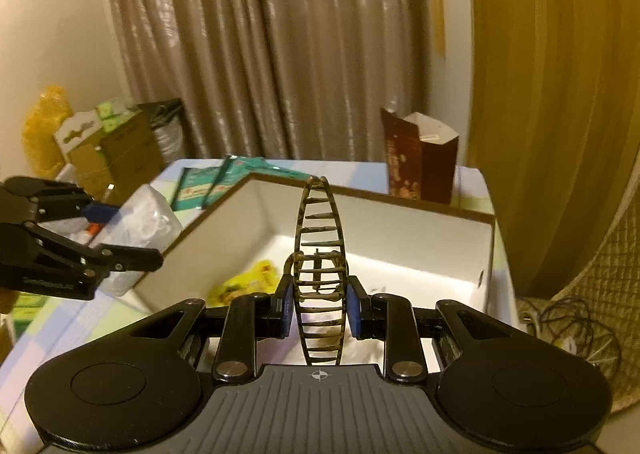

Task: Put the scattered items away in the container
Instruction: 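Carry the floss box and claw clip up over the box with both tools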

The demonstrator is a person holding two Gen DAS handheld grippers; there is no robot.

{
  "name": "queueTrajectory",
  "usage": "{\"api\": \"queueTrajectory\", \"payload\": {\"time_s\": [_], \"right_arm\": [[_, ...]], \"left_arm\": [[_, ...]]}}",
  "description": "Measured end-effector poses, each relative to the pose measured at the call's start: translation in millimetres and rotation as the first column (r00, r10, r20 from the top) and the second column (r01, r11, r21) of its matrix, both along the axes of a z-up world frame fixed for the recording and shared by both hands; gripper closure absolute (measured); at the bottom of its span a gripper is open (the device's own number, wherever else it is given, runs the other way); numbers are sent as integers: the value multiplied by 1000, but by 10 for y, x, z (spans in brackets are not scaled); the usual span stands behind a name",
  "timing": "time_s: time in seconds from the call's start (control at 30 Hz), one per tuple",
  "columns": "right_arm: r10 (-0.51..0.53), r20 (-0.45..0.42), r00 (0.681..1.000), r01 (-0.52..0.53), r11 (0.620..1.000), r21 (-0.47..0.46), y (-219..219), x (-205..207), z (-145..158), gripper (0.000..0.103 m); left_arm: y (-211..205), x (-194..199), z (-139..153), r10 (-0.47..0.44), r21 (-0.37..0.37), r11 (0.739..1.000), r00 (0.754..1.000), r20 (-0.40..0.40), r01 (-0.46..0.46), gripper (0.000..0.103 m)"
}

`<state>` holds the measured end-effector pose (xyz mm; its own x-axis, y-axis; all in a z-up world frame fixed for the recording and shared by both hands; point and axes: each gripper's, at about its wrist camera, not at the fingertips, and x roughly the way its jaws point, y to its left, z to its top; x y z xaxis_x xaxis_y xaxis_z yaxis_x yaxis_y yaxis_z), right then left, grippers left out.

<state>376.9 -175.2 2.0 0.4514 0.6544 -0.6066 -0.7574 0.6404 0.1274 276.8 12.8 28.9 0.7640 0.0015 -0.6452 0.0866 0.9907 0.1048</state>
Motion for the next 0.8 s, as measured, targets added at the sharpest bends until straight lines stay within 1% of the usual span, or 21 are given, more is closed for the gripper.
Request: {"api": "queueTrajectory", "payload": {"time_s": [0.1,0.2,0.33,0.43,0.6,0.7,0.8], "right_arm": [[-24,-16,1000,24,1000,-18,92,219,-84,79],[-50,-28,998,48,998,-51,188,429,-184,79],[-75,-60,995,69,994,-87,299,671,-335,79],[-94,-96,991,85,991,-101,348,804,-448,79],[-117,-164,980,100,989,-106,411,975,-581,79],[-129,-188,974,106,986,-125,484,1073,-663,79],[-148,-209,967,117,981,-152,559,1153,-757,79]], "left_arm": [[-15,296,20,-26,-7,1000,1000,-9,26,49],[-45,572,-23,-47,-16,999,999,-25,47,49],[-26,970,-174,-46,-44,998,996,-74,43,49],[-6,1222,-322,-37,-51,998,993,-114,31,49],[64,1490,-557,-16,-57,998,985,-171,6,49],[108,1618,-670,0,-64,998,980,-197,-13,49],[140,1741,-790,19,-55,998,974,-225,-33,49]]}}
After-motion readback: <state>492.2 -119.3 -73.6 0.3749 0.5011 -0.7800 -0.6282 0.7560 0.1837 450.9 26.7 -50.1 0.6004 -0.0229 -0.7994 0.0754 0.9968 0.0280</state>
